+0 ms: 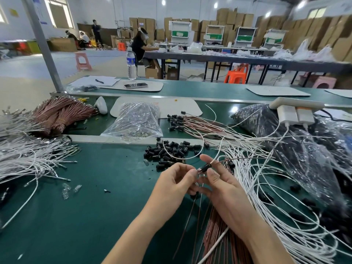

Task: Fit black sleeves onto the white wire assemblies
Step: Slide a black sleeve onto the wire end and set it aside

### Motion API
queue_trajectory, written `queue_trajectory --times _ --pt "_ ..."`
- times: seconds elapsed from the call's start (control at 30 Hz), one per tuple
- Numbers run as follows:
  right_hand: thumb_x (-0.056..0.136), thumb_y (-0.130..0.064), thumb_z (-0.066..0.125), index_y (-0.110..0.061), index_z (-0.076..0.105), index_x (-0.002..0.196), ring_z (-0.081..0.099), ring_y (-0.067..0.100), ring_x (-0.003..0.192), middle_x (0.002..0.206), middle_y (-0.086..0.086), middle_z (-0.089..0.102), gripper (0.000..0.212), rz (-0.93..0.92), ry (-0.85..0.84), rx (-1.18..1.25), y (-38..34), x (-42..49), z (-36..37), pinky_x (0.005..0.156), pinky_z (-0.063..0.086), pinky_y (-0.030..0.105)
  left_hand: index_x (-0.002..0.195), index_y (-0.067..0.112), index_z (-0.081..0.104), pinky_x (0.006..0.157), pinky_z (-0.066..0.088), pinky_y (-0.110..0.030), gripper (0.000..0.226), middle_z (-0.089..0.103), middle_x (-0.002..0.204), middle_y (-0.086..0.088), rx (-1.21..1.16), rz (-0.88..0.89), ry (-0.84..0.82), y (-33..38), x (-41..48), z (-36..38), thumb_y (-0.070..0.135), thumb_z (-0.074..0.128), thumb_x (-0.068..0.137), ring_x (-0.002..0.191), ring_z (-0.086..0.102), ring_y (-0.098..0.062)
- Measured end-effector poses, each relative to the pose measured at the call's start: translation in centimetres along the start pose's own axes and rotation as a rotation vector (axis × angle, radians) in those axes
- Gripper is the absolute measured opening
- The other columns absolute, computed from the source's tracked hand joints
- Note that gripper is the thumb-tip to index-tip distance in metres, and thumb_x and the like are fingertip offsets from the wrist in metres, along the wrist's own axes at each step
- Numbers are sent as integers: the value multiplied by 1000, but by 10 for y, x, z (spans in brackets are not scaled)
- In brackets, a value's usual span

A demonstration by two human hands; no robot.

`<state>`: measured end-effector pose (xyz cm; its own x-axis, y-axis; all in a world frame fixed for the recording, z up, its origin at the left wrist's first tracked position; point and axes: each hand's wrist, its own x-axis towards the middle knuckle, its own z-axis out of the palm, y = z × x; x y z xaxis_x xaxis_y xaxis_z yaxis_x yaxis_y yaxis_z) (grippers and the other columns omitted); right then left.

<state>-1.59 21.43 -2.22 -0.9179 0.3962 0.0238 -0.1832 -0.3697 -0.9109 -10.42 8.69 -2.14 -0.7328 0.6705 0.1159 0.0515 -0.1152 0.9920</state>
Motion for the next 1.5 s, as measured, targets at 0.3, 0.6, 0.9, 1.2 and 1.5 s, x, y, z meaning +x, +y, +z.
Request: queue_trajectory --times 0.3,0.6,0.9,1.2,1.5 --pt "74 -17 77 -20 75 106 70 23 90 93 11 74 32 -27 122 -42 4 2 -1 81 60 28 98 16 68 71 58 -24 6 74 81 3 119 41 53 -5 -2 3 20 64 98 74 71 -12" --pt "68 -22 82 -30 76 101 73 22 96 100 11 76 34 -54 122 -68 -1 0 2 78 58 25 97 20 71 67 56 -21 10 73 78 10 111 -8 52 -5 0 -2 25 62 99 72 71 -11" --pt "65 -32 84 -30 78 96 73 21 90 99 13 77 32 -61 119 -54 -1 1 3 76 59 24 92 24 70 73 60 -31 12 73 77 3 217 40 55 -6 -2 1 30 62 99 72 71 -15" --pt "70 -32 80 -22 70 108 70 20 80 86 11 74 40 -33 154 -66 1 1 1 69 58 26 90 29 66 68 56 -20 10 72 78 11 320 112 67 -6 -6 2 31 62 99 71 68 -5" --pt "72 -22 81 -34 76 101 67 22 83 86 7 69 32 -47 130 -88 0 2 0 73 58 25 95 21 71 70 57 -25 12 73 84 2 213 87 22 -1 -5 1 24 60 101 73 70 -14"
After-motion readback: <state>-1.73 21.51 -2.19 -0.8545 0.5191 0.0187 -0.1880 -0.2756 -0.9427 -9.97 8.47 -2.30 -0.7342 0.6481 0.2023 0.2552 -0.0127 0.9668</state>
